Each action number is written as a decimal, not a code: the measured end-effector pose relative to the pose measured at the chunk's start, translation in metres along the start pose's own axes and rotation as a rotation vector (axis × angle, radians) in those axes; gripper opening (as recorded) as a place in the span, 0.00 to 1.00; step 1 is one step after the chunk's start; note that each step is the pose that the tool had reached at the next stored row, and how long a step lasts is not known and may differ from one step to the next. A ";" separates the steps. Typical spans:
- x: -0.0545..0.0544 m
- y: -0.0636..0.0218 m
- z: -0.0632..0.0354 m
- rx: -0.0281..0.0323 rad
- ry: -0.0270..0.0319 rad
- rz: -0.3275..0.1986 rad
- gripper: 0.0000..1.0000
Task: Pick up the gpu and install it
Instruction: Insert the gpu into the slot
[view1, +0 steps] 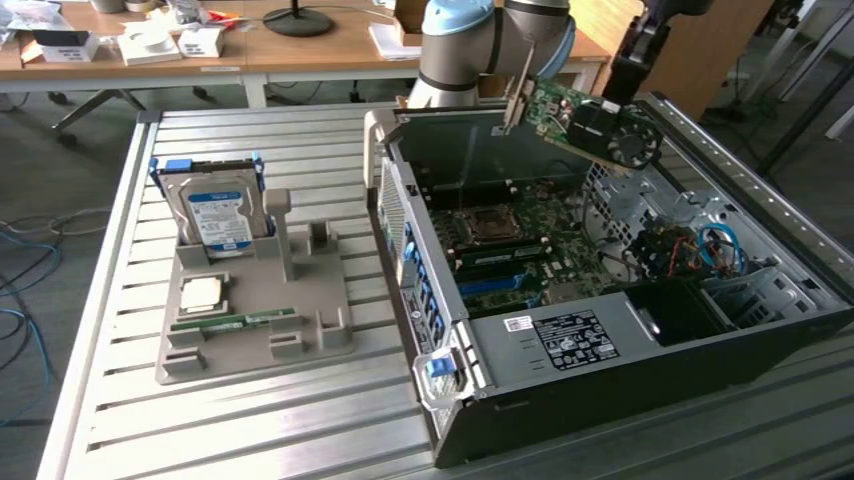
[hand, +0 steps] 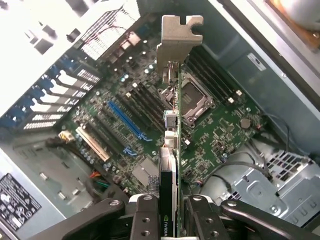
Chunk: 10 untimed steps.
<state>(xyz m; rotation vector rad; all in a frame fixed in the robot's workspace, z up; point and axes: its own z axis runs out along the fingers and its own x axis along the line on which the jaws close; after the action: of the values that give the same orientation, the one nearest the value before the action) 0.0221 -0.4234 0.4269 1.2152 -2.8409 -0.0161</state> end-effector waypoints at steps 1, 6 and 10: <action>0.000 0.0000 0.0000 0.0009 0.0007 -0.014 0.26; 0.000 0.0000 0.0000 0.0065 0.0056 -0.076 0.26; 0.000 0.0000 0.0000 0.0115 0.0102 -0.128 0.26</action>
<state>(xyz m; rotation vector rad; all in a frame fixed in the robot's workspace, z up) 0.0221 -0.4234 0.4270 1.3926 -2.7538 0.0013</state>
